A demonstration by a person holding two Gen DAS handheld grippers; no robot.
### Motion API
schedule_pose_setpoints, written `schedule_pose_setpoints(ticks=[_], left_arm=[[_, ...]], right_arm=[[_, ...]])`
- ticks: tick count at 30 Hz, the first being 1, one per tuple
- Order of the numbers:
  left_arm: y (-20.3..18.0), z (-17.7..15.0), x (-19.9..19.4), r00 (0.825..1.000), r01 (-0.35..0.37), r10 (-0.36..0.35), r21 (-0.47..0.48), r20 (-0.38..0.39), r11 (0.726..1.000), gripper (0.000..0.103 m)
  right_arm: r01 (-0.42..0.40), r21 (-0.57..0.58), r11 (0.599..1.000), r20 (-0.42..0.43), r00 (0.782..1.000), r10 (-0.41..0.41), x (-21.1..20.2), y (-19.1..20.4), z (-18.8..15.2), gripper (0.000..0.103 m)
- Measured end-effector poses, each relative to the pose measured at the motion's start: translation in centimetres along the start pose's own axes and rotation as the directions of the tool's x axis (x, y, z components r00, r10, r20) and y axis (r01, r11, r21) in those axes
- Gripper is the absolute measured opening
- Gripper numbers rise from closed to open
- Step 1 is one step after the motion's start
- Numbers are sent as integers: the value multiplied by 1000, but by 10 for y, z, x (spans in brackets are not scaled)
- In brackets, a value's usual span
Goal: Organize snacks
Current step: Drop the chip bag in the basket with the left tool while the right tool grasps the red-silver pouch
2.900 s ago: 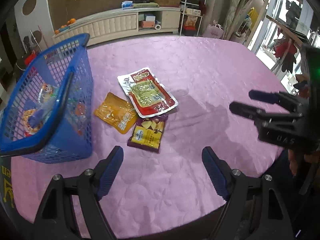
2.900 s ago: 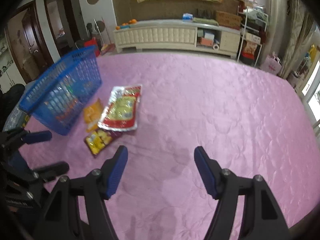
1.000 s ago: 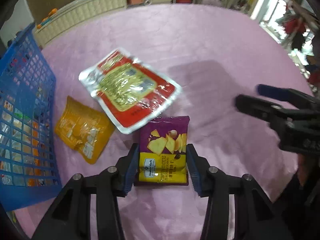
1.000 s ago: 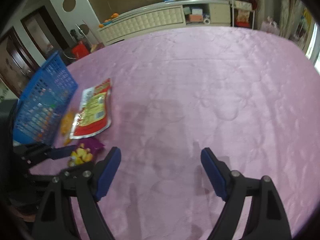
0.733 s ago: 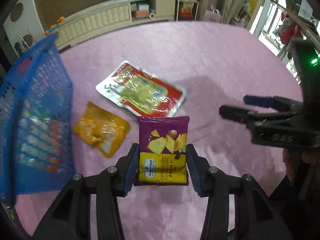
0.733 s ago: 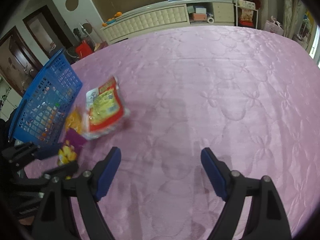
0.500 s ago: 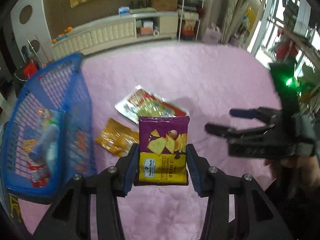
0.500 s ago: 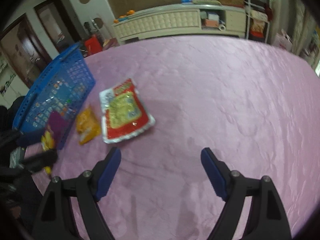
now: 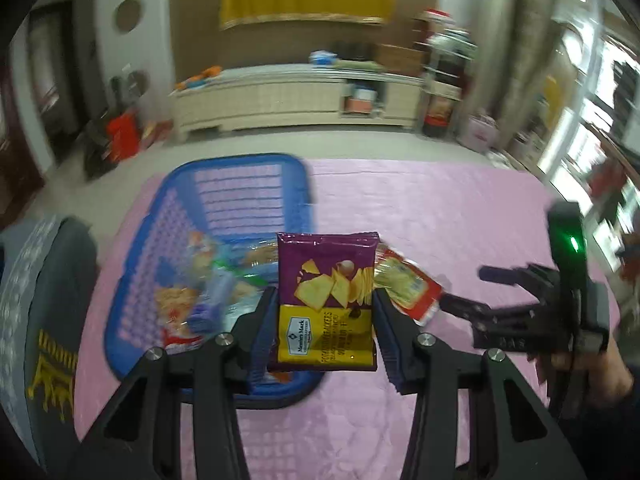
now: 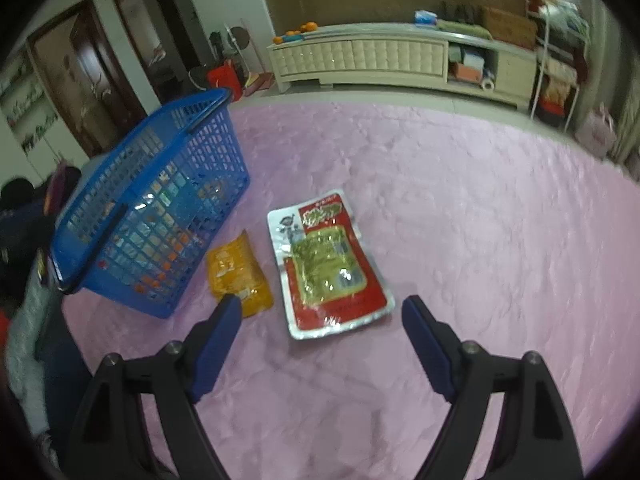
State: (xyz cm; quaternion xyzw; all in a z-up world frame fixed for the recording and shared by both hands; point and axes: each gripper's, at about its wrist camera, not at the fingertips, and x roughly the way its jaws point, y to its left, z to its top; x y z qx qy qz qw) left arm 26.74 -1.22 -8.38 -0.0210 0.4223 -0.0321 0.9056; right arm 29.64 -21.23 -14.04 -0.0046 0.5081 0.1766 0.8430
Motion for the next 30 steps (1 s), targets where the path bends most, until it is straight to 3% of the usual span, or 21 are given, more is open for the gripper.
schedule_pose_setpoints(ticks=[3, 12, 20, 30], left_arm=[[18, 6, 5, 999, -52, 52, -43, -14, 998, 44], [51, 20, 29, 990, -101, 96, -54, -102, 993, 44], [59, 29, 50, 983, -91, 83, -42, -165, 995, 44], [60, 29, 68, 979, -45, 33, -55, -201, 997, 44]], right_arm=[[28, -43, 999, -30, 999, -29, 15, 4, 7, 85], [57, -185, 981, -127, 989, -81, 70, 11, 17, 85], [37, -191, 981, -211, 974, -78, 106, 8, 22, 85], [33, -217, 976, -245, 966, -87, 122, 0, 42, 85]])
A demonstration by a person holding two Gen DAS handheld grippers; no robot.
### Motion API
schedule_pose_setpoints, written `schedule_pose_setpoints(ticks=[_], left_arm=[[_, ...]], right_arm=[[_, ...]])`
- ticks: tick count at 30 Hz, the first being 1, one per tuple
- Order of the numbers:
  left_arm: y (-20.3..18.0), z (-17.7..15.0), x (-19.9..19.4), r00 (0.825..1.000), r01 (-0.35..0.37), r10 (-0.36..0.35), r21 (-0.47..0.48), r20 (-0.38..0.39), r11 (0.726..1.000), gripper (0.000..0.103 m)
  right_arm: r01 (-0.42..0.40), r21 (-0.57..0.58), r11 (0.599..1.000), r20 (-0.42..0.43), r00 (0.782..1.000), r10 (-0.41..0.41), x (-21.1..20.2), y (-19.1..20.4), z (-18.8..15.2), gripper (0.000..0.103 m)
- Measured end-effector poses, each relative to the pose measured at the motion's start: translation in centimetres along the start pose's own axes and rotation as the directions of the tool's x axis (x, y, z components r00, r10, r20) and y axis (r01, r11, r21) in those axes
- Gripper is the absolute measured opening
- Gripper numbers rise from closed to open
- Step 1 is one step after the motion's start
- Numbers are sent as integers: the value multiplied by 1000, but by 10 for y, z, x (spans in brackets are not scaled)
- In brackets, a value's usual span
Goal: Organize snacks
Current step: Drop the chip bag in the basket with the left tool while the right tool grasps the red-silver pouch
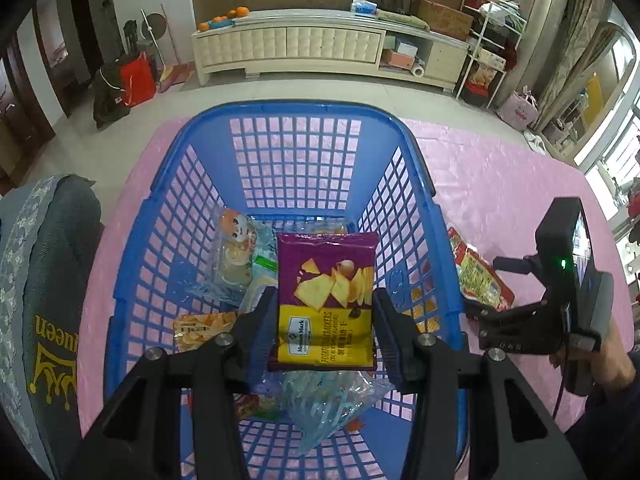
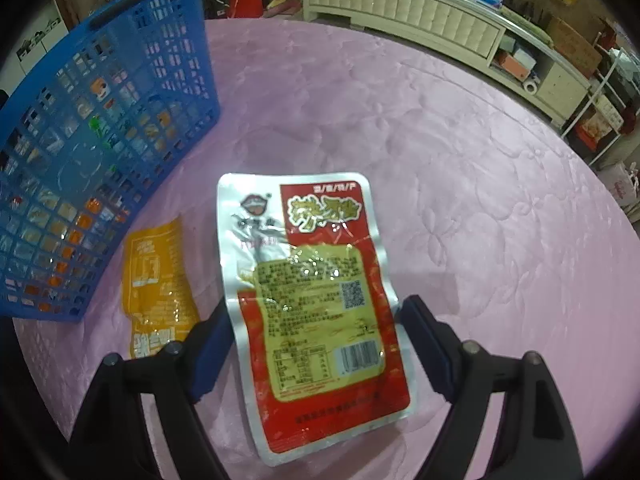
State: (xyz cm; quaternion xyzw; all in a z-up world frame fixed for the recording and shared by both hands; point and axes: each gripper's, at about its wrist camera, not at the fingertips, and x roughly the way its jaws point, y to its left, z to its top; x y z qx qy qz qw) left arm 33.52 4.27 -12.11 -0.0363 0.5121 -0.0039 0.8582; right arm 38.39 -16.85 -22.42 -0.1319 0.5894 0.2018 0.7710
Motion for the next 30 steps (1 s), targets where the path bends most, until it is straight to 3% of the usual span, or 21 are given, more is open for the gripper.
schedule_pose_setpoints(ticks=[9, 14, 18, 22, 26, 30], left_arm=[[1, -1, 9, 1000, 4, -4, 11, -18, 1000, 44], [2, 0, 15, 1000, 12, -12, 17, -26, 1000, 44], [6, 0, 16, 999, 25, -25, 11, -20, 1000, 44], [5, 3, 16, 1000, 13, -13, 23, -16, 1000, 49], [6, 4, 14, 1000, 25, -25, 23, 0, 999, 63], [9, 3, 15, 999, 34, -34, 16, 1, 999, 63]], right_arm=[[3, -32, 999, -3, 1000, -3, 5, 3, 1, 87], [86, -81, 993, 20, 996, -84, 1, 14, 3, 87], [91, -127, 988, 23, 996, -89, 1, 21, 2, 87], [34, -71, 997, -8, 999, -35, 7, 9, 9, 93], [3, -12, 1000, -19, 1000, -3, 17, -5, 12, 103], [7, 1, 1000, -10, 1000, -7, 20, -8, 11, 102]])
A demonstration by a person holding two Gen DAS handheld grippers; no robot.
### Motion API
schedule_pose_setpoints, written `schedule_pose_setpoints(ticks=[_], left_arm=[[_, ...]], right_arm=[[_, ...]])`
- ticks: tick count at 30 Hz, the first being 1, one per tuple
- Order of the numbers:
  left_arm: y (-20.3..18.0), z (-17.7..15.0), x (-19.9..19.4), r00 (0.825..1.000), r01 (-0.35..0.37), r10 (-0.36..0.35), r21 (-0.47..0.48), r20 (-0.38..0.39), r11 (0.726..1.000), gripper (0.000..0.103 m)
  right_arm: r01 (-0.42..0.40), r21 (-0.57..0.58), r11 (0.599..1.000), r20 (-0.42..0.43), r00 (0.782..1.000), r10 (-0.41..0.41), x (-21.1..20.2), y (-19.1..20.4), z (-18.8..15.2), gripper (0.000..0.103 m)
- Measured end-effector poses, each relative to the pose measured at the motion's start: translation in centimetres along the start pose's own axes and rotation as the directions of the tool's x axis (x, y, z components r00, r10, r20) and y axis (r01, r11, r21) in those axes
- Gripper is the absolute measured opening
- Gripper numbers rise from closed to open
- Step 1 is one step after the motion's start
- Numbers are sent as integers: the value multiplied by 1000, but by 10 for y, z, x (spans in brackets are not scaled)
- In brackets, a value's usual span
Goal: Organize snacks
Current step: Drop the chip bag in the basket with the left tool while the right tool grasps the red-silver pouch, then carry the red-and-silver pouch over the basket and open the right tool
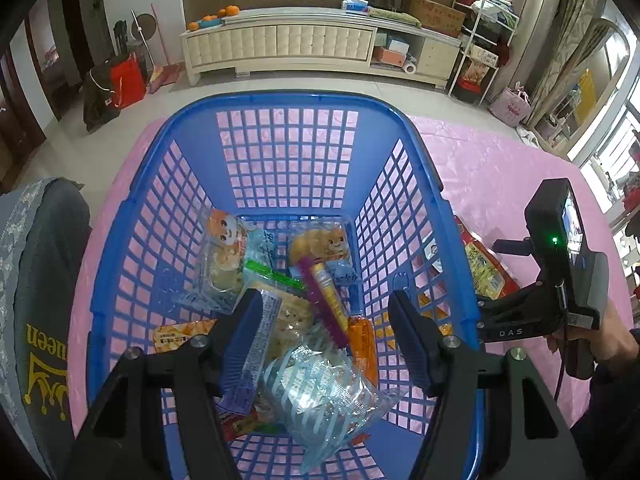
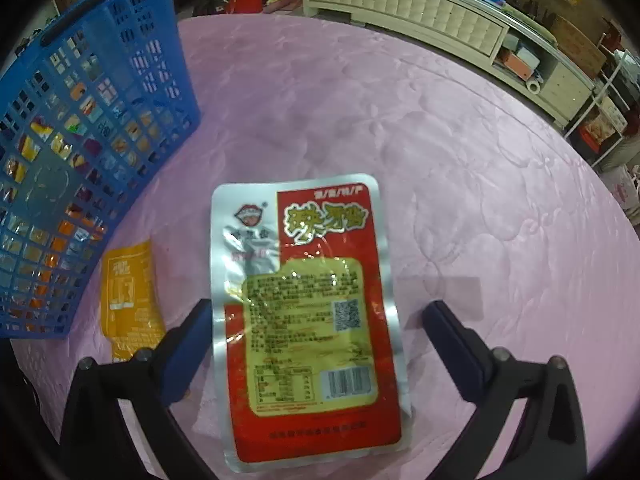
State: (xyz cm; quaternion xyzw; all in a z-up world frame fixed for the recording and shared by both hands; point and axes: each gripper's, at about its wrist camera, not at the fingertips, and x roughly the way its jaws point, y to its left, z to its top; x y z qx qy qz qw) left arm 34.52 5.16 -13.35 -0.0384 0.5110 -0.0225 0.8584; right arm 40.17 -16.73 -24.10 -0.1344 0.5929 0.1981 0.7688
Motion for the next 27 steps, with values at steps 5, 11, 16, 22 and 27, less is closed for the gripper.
schedule_pose_setpoints(ticks=[5, 11, 16, 22, 27], left_arm=[[3, 0, -1, 1000, 7, -6, -16, 5, 1000, 63], [4, -5, -6, 1000, -1, 2, -12, 25, 1000, 63], [4, -13, -12, 1000, -8, 8, 13, 29, 1000, 63], [11, -22, -26, 999, -2, 3, -13, 44, 1000, 63], [20, -28, -46, 997, 3, 0, -28, 75, 1000, 63]], right_arm=[[-10, -32, 999, 21, 1000, 11, -12, 11, -9, 72], [5, -49, 999, 68, 998, -2, -19, 22, -17, 58], [-59, 58, 997, 72, 996, 55, -31, 10, -22, 33], [-14, 49, 999, 115, 993, 8, -45, 26, -31, 32], [-22, 45, 999, 171, 985, 14, -80, 42, -29, 32]])
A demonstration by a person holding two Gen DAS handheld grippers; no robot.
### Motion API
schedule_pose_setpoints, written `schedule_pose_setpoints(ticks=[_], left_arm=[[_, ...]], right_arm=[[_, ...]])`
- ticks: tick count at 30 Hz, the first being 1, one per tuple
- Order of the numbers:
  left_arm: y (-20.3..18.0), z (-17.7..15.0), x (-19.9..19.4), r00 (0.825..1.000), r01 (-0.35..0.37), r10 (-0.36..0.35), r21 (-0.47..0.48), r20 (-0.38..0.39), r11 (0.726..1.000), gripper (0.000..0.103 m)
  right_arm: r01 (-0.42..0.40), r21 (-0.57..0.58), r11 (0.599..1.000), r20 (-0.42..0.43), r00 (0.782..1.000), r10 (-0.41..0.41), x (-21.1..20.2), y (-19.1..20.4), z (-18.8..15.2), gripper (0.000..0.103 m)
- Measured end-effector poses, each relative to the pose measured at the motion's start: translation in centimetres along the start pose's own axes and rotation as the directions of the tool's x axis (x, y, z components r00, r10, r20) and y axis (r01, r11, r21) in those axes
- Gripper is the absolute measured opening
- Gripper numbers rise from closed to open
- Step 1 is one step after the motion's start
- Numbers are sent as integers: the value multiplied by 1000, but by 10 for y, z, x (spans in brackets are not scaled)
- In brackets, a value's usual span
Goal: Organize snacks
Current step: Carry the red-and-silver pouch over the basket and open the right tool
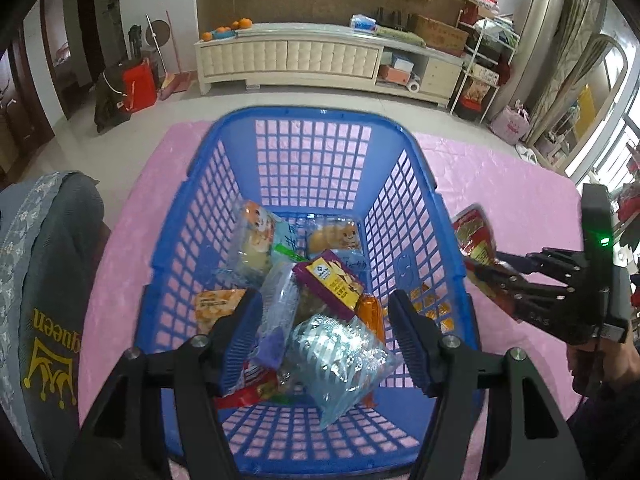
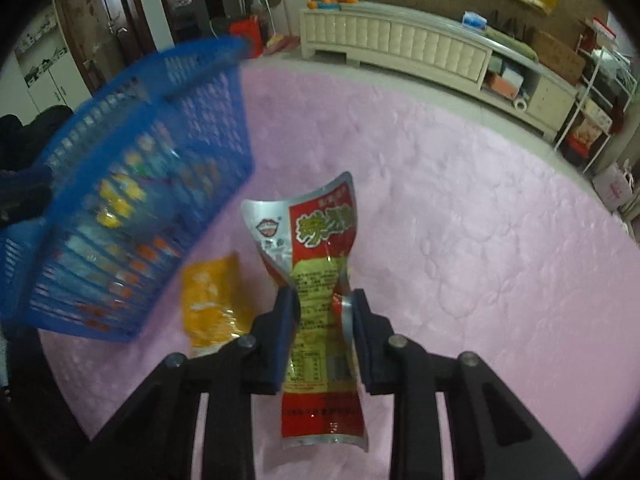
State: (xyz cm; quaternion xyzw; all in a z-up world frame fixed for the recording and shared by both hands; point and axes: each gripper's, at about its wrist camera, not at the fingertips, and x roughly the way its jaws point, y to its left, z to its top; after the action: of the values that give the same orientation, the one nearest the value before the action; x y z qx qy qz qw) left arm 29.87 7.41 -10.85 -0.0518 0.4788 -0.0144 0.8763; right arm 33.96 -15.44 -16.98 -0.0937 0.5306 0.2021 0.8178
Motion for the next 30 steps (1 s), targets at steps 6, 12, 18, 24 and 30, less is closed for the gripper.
schedule_pose_setpoints(ticks=[6, 12, 18, 24, 30], left_arm=[[4, -1, -30, 999, 7, -7, 9, 52, 1000, 63], [14, -4, -56, 996, 7, -9, 21, 88, 1000, 63], [27, -7, -77, 993, 7, -10, 29, 120, 1000, 63], [43, -7, -86, 991, 5, -9, 34, 133, 999, 63], [53, -4, -85, 990, -7, 1, 43, 141, 999, 63]], right_arm=[[-11, 1, 1000, 80, 997, 11, -50, 21, 14, 32], [-19, -7, 1000, 145, 989, 20, -84, 46, 27, 32], [-43, -13, 999, 189, 981, 45, -110, 67, 45, 32], [-56, -48, 997, 199, 978, 65, -113, 89, 58, 32], [-73, -74, 995, 183, 979, 85, -106, 109, 69, 32]])
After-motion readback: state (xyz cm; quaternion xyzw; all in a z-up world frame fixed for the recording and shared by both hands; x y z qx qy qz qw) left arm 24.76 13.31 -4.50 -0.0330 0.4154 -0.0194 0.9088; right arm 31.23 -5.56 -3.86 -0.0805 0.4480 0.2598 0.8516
